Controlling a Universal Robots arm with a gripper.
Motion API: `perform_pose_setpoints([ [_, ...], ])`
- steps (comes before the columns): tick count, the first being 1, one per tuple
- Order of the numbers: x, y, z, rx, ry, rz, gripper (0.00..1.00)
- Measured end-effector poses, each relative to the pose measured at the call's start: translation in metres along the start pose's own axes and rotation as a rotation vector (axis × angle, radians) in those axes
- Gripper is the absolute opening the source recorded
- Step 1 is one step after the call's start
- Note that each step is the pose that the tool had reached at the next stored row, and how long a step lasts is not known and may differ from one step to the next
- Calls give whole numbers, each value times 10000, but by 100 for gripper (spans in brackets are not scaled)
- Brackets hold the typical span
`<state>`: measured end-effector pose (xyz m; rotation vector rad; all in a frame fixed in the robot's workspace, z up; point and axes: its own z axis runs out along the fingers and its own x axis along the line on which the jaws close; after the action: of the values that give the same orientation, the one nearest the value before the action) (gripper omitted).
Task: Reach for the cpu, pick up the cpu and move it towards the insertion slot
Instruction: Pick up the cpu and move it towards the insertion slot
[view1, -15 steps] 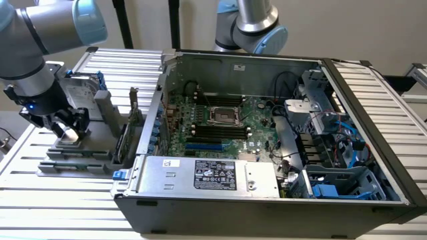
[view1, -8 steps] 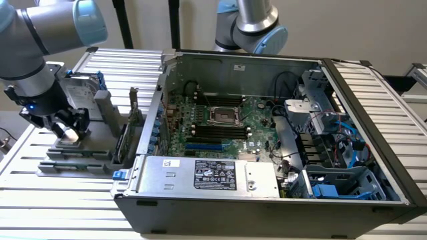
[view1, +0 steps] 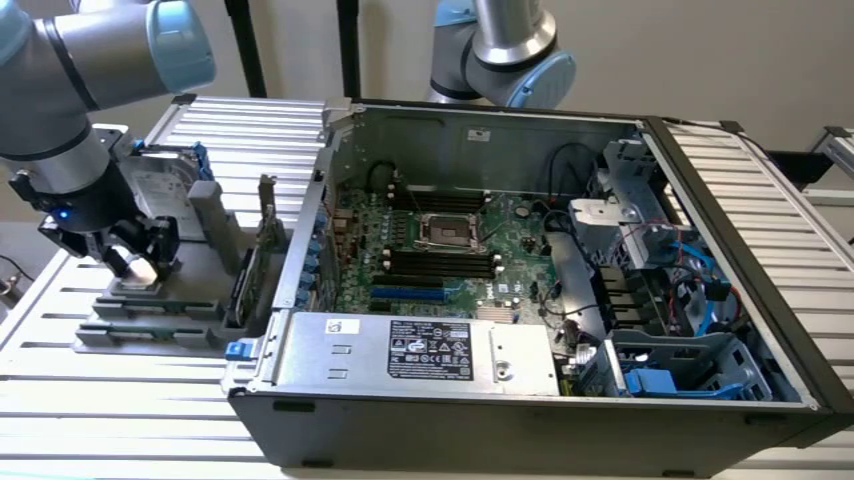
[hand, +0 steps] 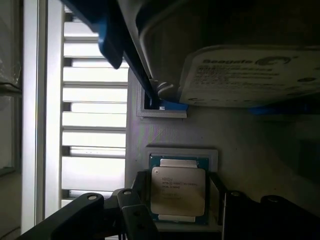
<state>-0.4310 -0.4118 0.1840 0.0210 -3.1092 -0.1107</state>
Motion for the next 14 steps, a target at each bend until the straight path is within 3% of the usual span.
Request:
perform_pose_setpoints([
  [14, -5, 4, -50, 34, 9, -32, 55],
])
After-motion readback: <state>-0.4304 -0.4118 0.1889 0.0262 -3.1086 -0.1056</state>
